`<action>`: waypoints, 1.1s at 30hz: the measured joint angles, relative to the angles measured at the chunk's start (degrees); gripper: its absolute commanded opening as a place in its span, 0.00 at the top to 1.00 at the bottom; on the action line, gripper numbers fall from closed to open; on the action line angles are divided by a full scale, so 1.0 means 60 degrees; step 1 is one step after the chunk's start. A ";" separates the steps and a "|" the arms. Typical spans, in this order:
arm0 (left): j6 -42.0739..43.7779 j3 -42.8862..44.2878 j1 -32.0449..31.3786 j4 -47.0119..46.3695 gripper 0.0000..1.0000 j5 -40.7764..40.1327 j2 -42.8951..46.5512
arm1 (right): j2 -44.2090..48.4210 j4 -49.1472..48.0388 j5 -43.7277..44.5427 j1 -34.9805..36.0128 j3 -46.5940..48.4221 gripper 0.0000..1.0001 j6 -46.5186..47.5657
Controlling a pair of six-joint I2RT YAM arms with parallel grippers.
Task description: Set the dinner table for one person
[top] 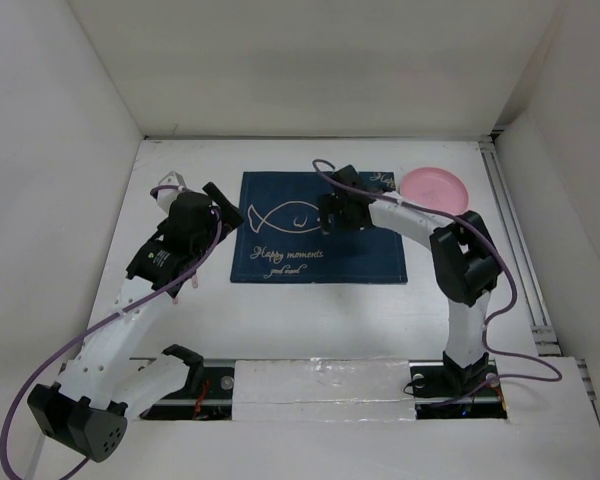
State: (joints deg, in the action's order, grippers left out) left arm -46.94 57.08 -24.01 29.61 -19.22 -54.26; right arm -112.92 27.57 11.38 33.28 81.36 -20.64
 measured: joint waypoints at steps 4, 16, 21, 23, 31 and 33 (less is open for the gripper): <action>0.0004 -0.0073 0.0000 -0.0091 0.00 0.0109 0.0004 | 0.0011 0.0335 -0.0237 -0.0350 0.1100 0.00 0.0455; 0.0033 -0.1239 0.0000 -0.0820 0.00 0.0801 0.0350 | 0.2452 0.0543 -0.0878 -0.2769 0.0204 0.00 0.0561; 0.0004 -0.1865 0.0000 -0.1738 0.00 0.1162 -0.0692 | 0.2743 0.0521 -0.0525 -0.4459 0.0248 0.00 0.0328; -0.0011 -0.1902 0.0000 -0.2149 0.00 0.1249 -0.1763 | 0.2732 0.0627 -0.0317 -0.4870 0.0324 0.00 0.0149; -0.0197 -0.1770 -0.0018 -0.2801 0.00 0.1526 -0.5224 | 0.2357 0.0656 -0.0339 -0.6889 0.0262 0.00 -0.0532; -0.0291 -0.1727 -0.0058 -0.2823 0.00 0.1490 -0.5439 | 0.2193 0.0623 -0.0437 -0.7359 0.0127 0.00 -0.0597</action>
State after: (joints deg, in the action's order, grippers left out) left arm -48.69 46.72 -24.36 12.67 -10.28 -86.89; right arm -99.77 31.31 8.75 -10.87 82.13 -24.23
